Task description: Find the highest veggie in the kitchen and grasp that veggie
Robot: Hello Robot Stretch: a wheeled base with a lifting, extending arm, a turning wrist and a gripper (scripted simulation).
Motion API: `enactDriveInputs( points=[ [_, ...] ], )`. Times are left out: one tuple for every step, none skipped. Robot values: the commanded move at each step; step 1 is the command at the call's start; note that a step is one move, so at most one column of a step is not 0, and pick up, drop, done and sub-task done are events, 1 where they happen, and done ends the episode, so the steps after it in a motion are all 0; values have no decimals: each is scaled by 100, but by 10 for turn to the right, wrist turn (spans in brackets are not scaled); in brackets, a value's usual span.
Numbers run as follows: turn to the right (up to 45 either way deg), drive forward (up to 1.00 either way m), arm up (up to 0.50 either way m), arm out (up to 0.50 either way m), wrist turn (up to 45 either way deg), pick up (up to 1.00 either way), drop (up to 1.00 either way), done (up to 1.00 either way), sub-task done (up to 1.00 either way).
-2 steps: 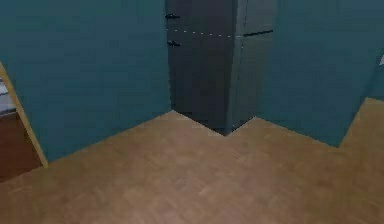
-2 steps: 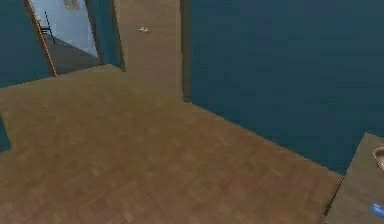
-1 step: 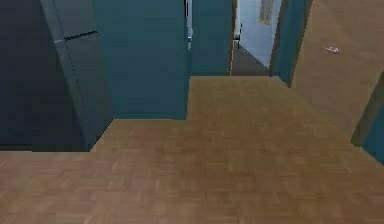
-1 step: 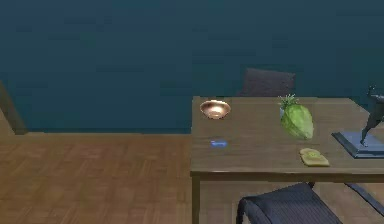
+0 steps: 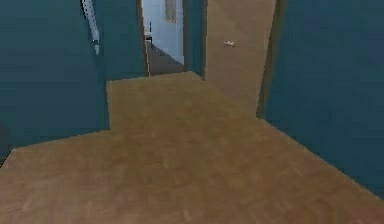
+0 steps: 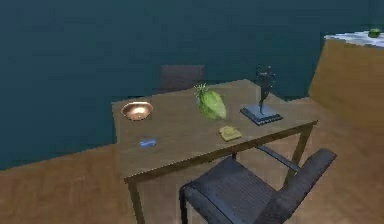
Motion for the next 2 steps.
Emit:
enactDriveInputs(
  points=[
    [0,10,0,0,0,0,0,0,0],
    [450,0,0,0,0,0,0,0,0]
  ],
)
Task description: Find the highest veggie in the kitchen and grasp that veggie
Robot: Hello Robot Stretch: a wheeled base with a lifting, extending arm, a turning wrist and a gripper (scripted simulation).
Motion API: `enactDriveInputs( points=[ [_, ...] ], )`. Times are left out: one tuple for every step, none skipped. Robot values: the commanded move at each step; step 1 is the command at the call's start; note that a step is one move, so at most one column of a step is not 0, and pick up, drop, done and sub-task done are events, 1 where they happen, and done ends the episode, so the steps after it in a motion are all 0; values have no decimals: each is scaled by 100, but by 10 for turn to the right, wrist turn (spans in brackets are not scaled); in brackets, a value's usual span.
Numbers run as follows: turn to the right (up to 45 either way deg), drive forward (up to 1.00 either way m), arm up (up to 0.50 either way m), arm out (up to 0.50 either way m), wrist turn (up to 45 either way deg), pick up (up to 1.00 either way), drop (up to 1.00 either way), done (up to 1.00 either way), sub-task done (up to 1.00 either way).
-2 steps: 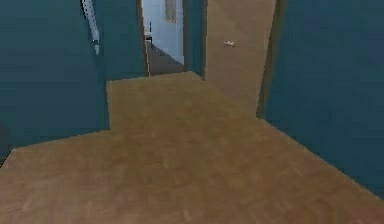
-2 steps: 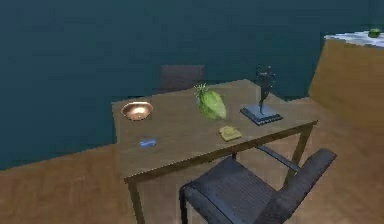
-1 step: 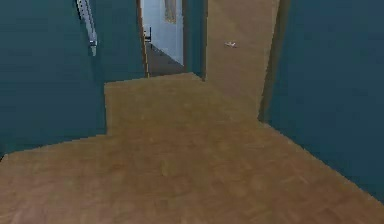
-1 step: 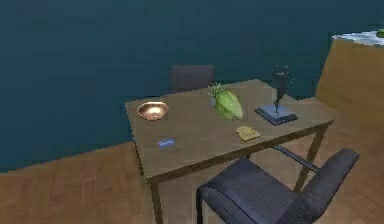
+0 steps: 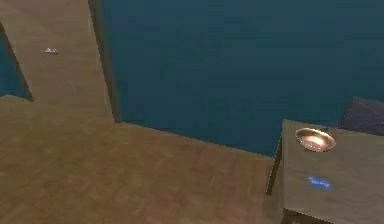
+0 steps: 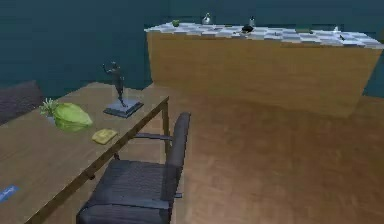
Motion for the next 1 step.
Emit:
enactDriveInputs(
  points=[
    [450,0,0,0,0,0,0,0,0]
  ],
)
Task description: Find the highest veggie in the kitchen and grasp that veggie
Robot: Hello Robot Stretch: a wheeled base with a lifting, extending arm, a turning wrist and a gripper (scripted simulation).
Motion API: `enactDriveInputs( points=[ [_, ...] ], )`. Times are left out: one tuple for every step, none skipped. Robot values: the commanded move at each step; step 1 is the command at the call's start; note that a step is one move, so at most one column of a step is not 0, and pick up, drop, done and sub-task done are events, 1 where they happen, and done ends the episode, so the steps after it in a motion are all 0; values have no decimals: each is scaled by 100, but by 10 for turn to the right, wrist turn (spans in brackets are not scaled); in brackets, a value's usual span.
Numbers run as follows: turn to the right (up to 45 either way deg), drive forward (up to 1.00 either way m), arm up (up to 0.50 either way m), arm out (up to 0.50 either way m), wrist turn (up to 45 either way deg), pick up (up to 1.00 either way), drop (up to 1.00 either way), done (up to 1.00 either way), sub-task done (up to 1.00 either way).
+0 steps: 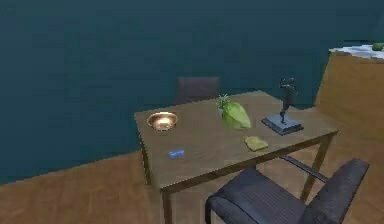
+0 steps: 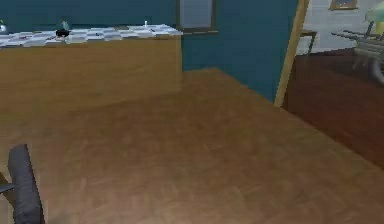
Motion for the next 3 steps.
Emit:
enactDriveInputs(
  points=[
    [450,0,0,0,0,0,0,0,0],
    [450,0,0,0,0,0,0,0,0],
    [210,0,0,0,0,0,0,0,0]
  ],
)
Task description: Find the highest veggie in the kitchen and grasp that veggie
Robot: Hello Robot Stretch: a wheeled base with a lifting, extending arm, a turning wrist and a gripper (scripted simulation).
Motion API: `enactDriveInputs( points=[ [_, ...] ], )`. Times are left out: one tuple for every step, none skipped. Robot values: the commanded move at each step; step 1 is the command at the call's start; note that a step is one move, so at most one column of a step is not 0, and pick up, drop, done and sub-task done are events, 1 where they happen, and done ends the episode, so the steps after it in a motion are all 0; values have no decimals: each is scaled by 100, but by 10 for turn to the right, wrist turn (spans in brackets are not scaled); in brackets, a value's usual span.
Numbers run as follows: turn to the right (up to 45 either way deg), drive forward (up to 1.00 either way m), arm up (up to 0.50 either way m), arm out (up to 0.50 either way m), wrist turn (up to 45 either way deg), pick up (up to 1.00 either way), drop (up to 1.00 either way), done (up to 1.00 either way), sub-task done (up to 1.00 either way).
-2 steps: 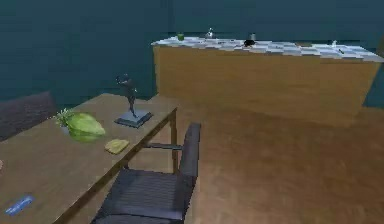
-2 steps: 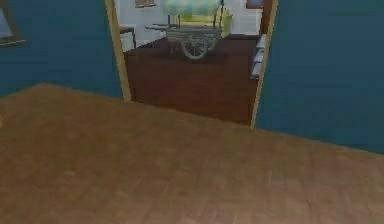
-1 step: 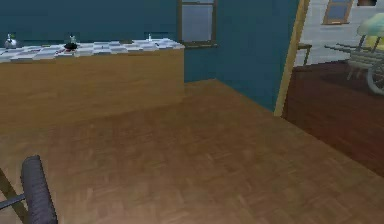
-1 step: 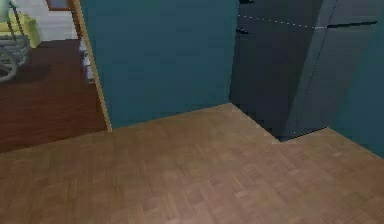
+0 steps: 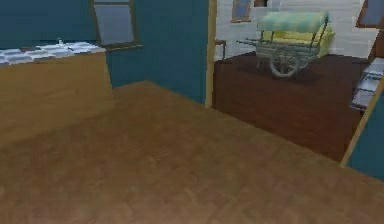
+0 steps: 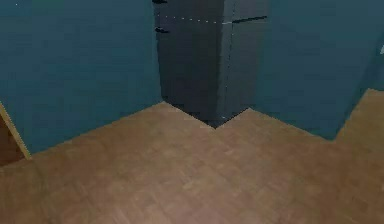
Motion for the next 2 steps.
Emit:
enactDriveInputs(
  points=[
    [0,50,0,0,0,0,0,0,0],
    [-420,0,0,0,0,0,0,0,0]
  ],
)
